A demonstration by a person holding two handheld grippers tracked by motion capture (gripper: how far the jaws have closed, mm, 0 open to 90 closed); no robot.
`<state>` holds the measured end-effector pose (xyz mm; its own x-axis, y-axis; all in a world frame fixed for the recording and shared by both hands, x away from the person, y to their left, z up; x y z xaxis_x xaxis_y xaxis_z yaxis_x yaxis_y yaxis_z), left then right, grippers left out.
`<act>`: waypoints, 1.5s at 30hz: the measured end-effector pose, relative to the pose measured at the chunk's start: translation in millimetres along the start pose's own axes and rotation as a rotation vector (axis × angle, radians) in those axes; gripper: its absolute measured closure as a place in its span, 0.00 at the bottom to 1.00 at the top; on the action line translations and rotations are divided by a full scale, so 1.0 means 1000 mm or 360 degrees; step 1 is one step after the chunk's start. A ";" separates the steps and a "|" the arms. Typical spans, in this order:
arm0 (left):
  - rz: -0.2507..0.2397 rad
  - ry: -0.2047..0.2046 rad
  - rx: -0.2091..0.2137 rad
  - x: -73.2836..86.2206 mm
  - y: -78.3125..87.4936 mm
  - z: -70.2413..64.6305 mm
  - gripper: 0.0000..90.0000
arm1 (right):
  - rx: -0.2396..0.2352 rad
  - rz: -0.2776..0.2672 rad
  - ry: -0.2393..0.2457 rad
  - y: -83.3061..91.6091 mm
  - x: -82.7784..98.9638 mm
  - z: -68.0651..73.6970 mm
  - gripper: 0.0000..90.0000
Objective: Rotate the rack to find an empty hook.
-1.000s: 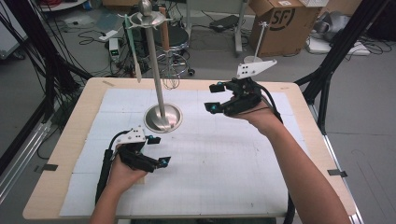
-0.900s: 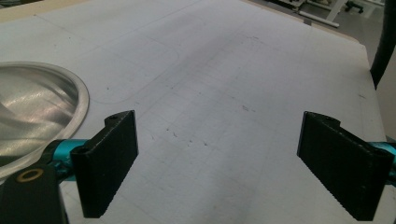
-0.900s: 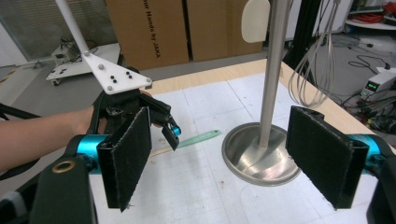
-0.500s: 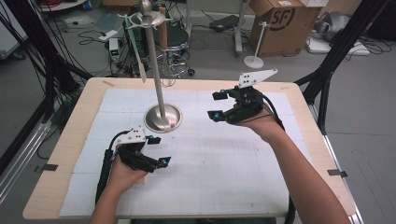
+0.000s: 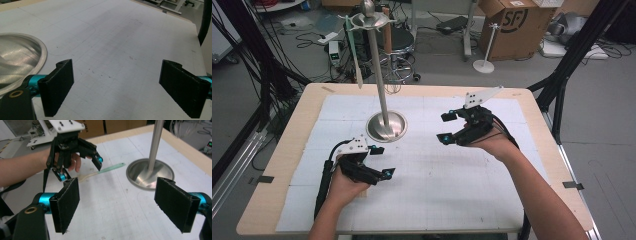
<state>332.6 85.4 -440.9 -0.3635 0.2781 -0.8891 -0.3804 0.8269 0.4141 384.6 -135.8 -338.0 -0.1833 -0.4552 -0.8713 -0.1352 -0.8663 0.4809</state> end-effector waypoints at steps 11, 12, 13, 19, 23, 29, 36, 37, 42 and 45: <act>-0.0002 0.0005 -0.0001 0.000 0.000 0.000 0.14 | 0.0025 0.0132 -0.0015 -0.008 0.023 0.007 0.20; -0.0002 0.0003 0.0000 0.000 0.000 0.000 0.14 | 0.0026 0.0147 -0.0026 -0.009 0.026 0.008 0.20; -0.0002 0.0001 -0.0001 0.000 0.000 0.000 0.14 | 0.0031 0.0167 -0.0039 -0.009 0.028 0.009 0.20; 0.0004 0.0001 0.0000 0.000 0.000 0.000 0.14 | 0.0038 0.0212 -0.0064 -0.013 0.044 0.013 0.20; 0.0004 0.0002 -0.0001 0.000 0.000 -0.001 0.14 | 0.0062 0.0208 -0.0096 -0.013 0.054 0.014 0.20; 0.0002 0.0008 0.0005 0.000 -0.001 -0.001 0.14 | 0.0085 0.0202 -0.0129 -0.011 0.068 0.017 0.20; 0.0005 0.0004 0.0002 0.000 -0.001 -0.002 0.14 | 0.0095 0.0166 -0.0157 -0.009 0.081 0.020 0.20; 0.0004 0.0005 0.0003 0.000 -0.001 -0.002 0.14 | 0.0090 0.0171 -0.0167 -0.010 0.082 0.022 0.20; 0.0005 -0.0001 0.0012 0.000 -0.002 -0.002 0.14 | 0.0104 0.0142 -0.0173 -0.010 0.090 0.023 0.20; 0.0008 0.0002 0.0009 0.000 -0.003 -0.003 0.14 | 0.0104 0.0102 -0.0187 -0.011 0.091 0.023 0.20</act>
Point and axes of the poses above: each handheld gripper's, and its own axes: y roughly backward along the jaws, x roughly out of its underside, z roughly to its left, the point moved 8 cm from there along -y, roughly forward along the jaws, and after that the axes turned 2 degrees about y, right-handed, at the moved point
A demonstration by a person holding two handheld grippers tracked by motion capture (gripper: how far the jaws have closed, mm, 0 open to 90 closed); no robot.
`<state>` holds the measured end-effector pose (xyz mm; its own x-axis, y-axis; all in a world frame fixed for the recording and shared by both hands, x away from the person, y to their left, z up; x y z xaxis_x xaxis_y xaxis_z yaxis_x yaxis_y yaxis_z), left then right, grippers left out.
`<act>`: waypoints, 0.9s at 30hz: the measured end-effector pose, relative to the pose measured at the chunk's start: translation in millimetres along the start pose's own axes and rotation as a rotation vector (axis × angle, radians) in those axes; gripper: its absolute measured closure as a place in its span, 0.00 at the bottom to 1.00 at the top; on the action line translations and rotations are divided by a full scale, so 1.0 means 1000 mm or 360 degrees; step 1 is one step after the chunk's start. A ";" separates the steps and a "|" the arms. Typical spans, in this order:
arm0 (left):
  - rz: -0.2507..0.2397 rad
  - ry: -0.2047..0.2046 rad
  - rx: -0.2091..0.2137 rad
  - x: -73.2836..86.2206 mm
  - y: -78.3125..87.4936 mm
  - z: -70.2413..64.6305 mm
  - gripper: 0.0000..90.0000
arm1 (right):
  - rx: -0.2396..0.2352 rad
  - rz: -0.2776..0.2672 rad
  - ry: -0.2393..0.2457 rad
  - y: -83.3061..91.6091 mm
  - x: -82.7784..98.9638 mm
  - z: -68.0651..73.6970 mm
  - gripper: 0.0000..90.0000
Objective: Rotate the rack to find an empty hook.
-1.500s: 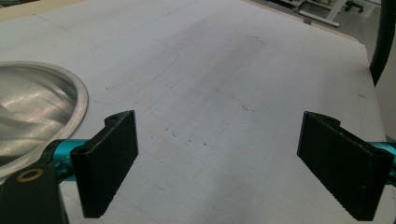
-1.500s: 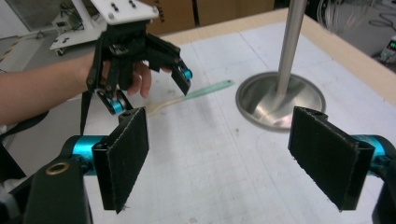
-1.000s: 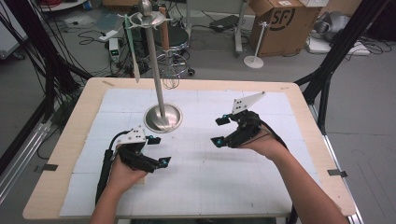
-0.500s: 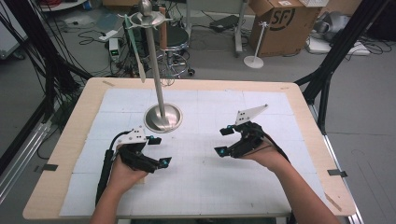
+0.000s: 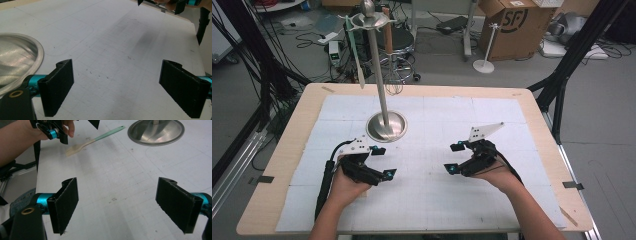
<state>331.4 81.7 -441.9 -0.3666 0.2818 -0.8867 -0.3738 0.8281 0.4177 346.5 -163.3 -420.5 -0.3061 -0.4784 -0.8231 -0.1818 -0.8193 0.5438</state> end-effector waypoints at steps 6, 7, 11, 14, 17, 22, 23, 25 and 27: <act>0.0001 -0.0002 0.0005 0.000 0.000 0.000 0.14 | 0.0008 -0.0030 -0.0019 -0.002 0.003 0.001 0.19; 0.0000 0.0000 0.0006 0.000 0.000 0.000 0.14 | 0.0013 -0.0033 -0.0015 -0.003 0.003 0.001 0.19; 0.0003 -0.0002 0.0001 0.000 0.000 0.000 0.14 | 0.0006 -0.0041 -0.0025 -0.004 0.007 0.002 0.19; 0.0003 -0.0003 0.0002 0.000 0.000 0.000 0.14 | 0.0014 -0.0048 -0.0012 -0.006 0.010 0.002 0.19; 0.0007 -0.0008 0.0001 0.000 0.000 0.000 0.14 | 0.0009 -0.0030 -0.0029 -0.007 0.013 0.004 0.19; 0.0003 -0.0004 0.0003 0.000 0.000 0.000 0.14 | 0.0010 -0.0053 -0.0031 -0.007 0.015 0.004 0.19; 0.0007 -0.0004 -0.0001 0.001 0.000 0.000 0.14 | 0.0011 -0.0058 -0.0029 -0.007 0.016 0.004 0.19; 0.0005 -0.0002 0.0001 0.001 0.000 0.000 0.14 | 0.0016 -0.0067 -0.0039 -0.007 0.017 0.003 0.19; 0.0001 0.0000 0.0006 0.000 0.000 0.000 0.14 | 0.0027 -0.0071 -0.0040 -0.006 0.018 0.002 0.19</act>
Point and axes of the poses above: each handheld gripper's, and its own axes: y roughly backward along the jaws, x roughly out of its underside, z roughly to its left, the point moved 8 cm from there along -y, roughly forward along the jaws, and after that the axes turned 2 degrees about y, right-handed, at the moved point
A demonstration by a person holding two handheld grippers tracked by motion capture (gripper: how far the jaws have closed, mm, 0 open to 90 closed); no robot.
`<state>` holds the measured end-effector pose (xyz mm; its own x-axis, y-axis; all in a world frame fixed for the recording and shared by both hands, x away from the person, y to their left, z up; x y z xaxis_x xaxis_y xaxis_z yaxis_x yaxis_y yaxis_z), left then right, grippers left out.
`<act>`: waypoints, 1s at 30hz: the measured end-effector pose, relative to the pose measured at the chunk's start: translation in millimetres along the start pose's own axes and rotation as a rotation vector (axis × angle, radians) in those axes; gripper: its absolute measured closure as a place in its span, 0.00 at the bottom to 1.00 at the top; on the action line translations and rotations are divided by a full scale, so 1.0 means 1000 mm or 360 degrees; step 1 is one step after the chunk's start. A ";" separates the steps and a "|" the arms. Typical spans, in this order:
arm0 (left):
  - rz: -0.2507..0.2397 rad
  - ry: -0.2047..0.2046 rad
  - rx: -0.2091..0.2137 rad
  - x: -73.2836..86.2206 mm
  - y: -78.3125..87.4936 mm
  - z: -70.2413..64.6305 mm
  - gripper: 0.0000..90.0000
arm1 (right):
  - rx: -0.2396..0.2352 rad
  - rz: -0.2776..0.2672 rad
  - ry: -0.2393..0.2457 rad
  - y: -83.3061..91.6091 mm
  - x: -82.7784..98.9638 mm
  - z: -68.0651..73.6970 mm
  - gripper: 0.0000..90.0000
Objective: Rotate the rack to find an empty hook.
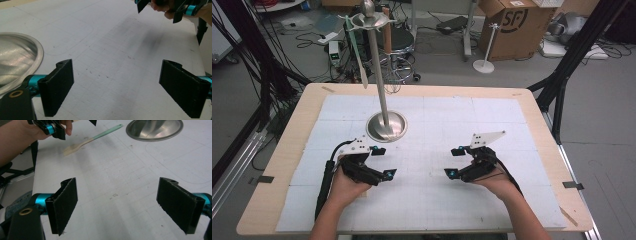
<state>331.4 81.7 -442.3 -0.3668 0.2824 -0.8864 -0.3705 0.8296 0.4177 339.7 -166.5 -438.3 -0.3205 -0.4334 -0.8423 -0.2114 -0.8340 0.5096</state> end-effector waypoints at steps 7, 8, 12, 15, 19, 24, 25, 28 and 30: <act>0.0001 -0.0002 -0.0002 0.000 0.000 0.000 0.14 | 0.0017 -0.0011 -0.0020 0.004 0.006 -0.001 0.19; 0.0000 -0.0002 0.0001 0.000 0.000 0.000 0.14 | 0.0021 -0.0008 -0.0020 0.005 0.007 -0.001 0.18; -0.0006 -0.0001 -0.0004 -0.001 0.001 0.000 0.14 | 0.0030 -0.0021 -0.0031 0.010 0.010 -0.001 0.19; -0.0005 -0.0002 -0.0005 -0.001 0.001 0.000 0.14 | 0.0047 -0.0029 -0.0033 0.014 0.012 -0.002 0.18; -0.0008 -0.0001 -0.0004 -0.001 0.002 0.000 0.14 | 0.0058 -0.0049 -0.0037 0.019 0.013 -0.002 0.19; -0.0014 0.0002 -0.0003 -0.001 0.002 0.000 0.14 | 0.0060 -0.0046 -0.0038 0.020 0.013 -0.002 0.18; -0.0014 0.0001 -0.0003 -0.001 0.002 0.000 0.14 | 0.0060 -0.0045 -0.0038 0.019 0.014 -0.002 0.18; -0.0015 0.0003 -0.0001 -0.001 0.002 0.000 0.14 | 0.0062 -0.0039 -0.0036 0.019 0.015 -0.002 0.18; -0.0008 0.0003 0.0001 -0.001 0.001 0.001 0.14 | 0.0065 -0.0042 -0.0034 0.018 0.014 -0.001 0.18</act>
Point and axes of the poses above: each handheld gripper's, and its own axes: y roughly backward along the jaws, x roughly out of its underside, z roughly to its left, the point moved 8 cm from there along -y, roughly forward along the jaws, and after that the axes turned 2 degrees about y, right-handed, at the moved point
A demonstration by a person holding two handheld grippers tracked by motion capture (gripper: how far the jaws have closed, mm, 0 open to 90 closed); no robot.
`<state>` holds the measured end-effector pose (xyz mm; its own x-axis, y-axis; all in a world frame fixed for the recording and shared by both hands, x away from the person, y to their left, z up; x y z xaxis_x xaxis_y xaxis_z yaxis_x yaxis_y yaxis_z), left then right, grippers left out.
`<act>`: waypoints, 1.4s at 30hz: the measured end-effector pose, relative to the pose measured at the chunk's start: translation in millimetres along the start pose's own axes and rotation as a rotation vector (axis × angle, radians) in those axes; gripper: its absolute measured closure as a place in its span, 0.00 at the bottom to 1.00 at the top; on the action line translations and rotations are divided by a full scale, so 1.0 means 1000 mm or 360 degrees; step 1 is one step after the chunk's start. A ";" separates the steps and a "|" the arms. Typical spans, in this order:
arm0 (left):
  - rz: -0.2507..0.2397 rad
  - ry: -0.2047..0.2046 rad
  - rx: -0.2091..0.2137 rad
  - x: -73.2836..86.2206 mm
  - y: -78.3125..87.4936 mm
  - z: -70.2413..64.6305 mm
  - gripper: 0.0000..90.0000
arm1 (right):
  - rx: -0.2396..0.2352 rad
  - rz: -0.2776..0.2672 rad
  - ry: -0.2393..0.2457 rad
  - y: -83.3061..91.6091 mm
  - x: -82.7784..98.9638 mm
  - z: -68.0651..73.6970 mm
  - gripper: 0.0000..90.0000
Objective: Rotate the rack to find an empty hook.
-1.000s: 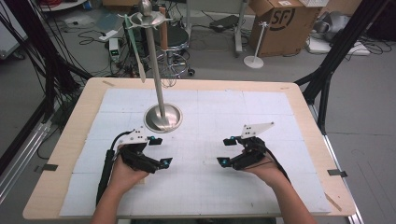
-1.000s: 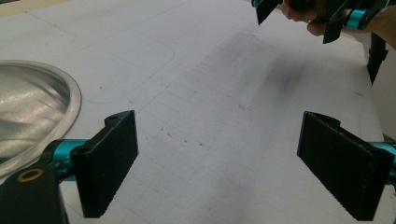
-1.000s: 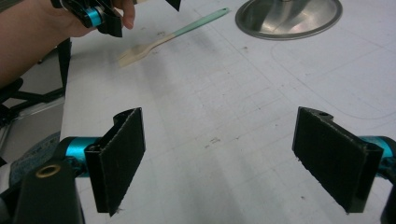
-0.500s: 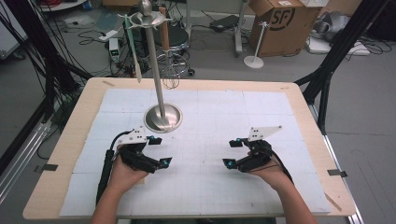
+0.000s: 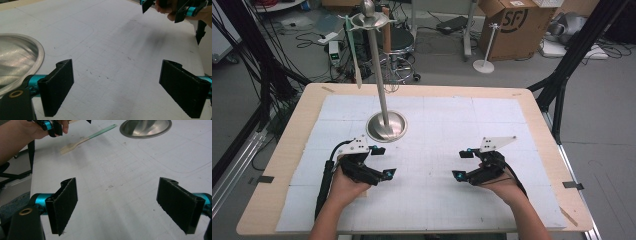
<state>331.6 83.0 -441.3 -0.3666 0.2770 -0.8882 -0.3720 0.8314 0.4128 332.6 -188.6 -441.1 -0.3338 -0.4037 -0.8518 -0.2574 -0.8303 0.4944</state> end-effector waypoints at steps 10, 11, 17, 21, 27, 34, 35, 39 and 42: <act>-0.0005 0.0012 -0.0004 0.001 0.000 0.003 0.14 | -0.0010 -0.0006 0.0016 0.000 0.002 0.004 0.18; -0.0008 0.0015 -0.0002 0.001 0.000 0.003 0.14 | -0.0007 -0.0004 0.0021 0.001 0.002 0.004 0.18; -0.0009 0.0012 -0.0004 0.000 0.000 0.003 0.14 | 0.0009 -0.0007 0.0015 0.002 0.004 0.003 0.18; -0.0009 0.0015 -0.0005 0.000 0.000 0.004 0.14 | 0.0015 0.0008 0.0013 0.002 0.005 0.003 0.17; -0.0015 0.0026 -0.0008 0.000 -0.001 0.004 0.14 | 0.0024 0.0020 0.0005 0.001 0.008 0.001 0.15; -0.0014 0.0019 -0.0006 0.000 0.000 0.005 0.14 | 0.0041 0.0021 0.0012 0.000 0.008 0.000 0.13; -0.0014 0.0020 -0.0007 0.000 0.000 0.005 0.14 | 0.0043 0.0020 0.0009 0.000 0.008 0.000 0.13; -0.0010 0.0023 -0.0008 0.001 -0.001 0.005 0.14 | 0.0044 0.0026 0.0020 0.000 0.009 0.001 0.13; -0.0008 0.0017 -0.0008 0.000 -0.002 0.005 0.14 | 0.0034 0.0033 0.0014 0.000 0.009 0.002 0.13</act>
<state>336.6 84.1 -443.4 -0.3736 0.2676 -0.8881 -0.3781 0.8304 0.4093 327.4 -191.9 -448.4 -0.3311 -0.4242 -0.8429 -0.2699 -0.8134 0.5153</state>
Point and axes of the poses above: each handheld gripper's, and its own axes: y roughly backward along the jaws, x roughly out of its underside, z roughly to its left, the point moved 8 cm from there along -y, roughly forward along the jaws, and after that the axes turned 2 degrees about y, right-handed, at the moved point
